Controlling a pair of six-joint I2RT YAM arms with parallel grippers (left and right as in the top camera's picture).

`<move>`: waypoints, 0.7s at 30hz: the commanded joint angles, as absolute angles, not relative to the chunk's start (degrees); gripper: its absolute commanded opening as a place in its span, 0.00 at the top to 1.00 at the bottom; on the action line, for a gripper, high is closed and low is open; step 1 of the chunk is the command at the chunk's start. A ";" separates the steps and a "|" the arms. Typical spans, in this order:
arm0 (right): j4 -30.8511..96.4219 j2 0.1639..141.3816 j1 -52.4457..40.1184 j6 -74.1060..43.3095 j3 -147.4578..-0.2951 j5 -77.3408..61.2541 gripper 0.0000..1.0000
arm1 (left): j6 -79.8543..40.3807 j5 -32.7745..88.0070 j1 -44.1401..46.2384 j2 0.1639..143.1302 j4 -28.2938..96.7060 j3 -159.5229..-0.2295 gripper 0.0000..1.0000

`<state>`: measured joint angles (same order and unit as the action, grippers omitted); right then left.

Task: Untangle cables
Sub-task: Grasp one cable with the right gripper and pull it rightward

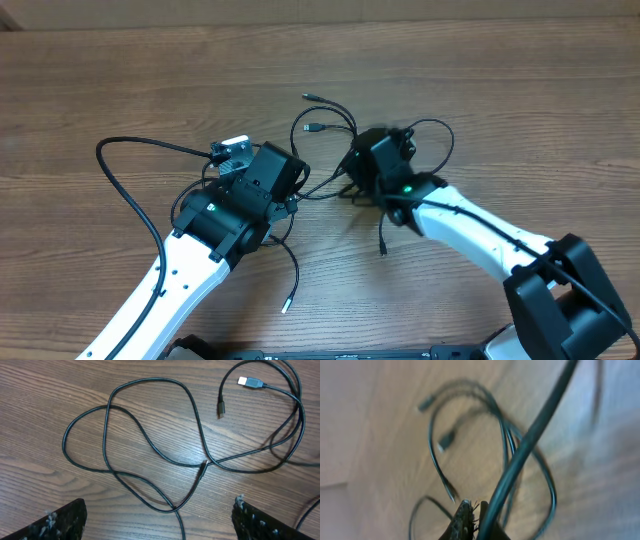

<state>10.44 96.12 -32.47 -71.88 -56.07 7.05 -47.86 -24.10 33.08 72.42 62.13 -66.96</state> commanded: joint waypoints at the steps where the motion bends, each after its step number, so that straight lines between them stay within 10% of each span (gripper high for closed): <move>1: 9.91 94.67 -27.57 -64.66 -60.34 4.82 0.96 | -47.09 -23.88 33.45 71.70 62.08 -66.67 0.07; 21: 9.89 91.55 4.60 -50.43 -77.23 -23.03 0.96 | -46.68 -23.27 33.45 71.72 61.08 -66.67 0.06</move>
<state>10.33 94.21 0.01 -53.49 -73.19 -17.17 -47.64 -23.55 33.08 72.42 61.23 -66.96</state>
